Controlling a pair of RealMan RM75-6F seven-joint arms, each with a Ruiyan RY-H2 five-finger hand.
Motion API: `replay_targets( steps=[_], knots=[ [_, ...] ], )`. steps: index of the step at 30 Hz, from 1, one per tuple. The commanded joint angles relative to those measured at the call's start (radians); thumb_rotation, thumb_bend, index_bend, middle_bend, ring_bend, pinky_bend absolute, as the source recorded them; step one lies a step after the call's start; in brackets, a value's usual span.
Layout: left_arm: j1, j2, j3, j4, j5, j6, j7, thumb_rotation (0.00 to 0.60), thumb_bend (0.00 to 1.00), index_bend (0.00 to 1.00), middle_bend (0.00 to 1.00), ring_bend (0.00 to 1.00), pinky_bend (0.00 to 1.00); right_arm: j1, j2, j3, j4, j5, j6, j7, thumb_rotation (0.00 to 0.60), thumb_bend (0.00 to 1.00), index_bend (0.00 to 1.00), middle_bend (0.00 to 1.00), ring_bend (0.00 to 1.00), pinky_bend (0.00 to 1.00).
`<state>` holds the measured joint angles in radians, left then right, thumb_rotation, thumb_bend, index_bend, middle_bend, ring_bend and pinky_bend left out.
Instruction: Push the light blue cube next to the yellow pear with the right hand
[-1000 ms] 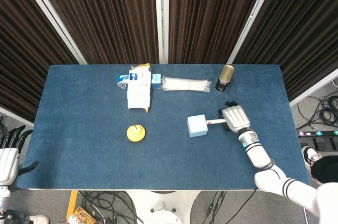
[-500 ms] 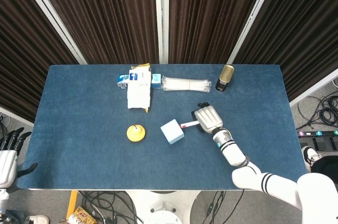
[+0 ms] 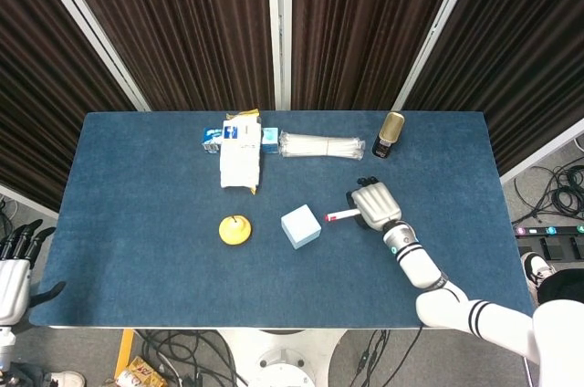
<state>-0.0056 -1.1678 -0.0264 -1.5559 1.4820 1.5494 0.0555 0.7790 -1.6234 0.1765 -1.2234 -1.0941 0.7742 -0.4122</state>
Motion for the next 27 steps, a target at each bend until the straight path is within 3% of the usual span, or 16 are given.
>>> replay_targets(
  steps=[1,21,27],
  knots=[
    [0.004,-0.001,0.003,0.001,-0.002,0.001,-0.003,0.600,0.10,0.22,0.20,0.12,0.18,0.024,-0.024,0.003,0.009,0.005,-0.015,-0.012,0.600,0.36,0.59,0.54,0.18,0.20],
    [0.027,-0.017,0.008,0.046,-0.006,0.010,-0.047,0.600,0.10,0.22,0.20,0.12,0.18,0.172,-0.208,0.025,0.015,0.115,-0.026,-0.175,0.600,0.36,0.59,0.54,0.18,0.19],
    [0.030,-0.023,0.009,0.053,-0.004,0.012,-0.058,0.600,0.10,0.22,0.20,0.12,0.18,0.154,-0.173,0.006,-0.031,0.127,0.019,-0.192,0.600,0.36,0.59,0.54,0.18,0.19]
  ],
)
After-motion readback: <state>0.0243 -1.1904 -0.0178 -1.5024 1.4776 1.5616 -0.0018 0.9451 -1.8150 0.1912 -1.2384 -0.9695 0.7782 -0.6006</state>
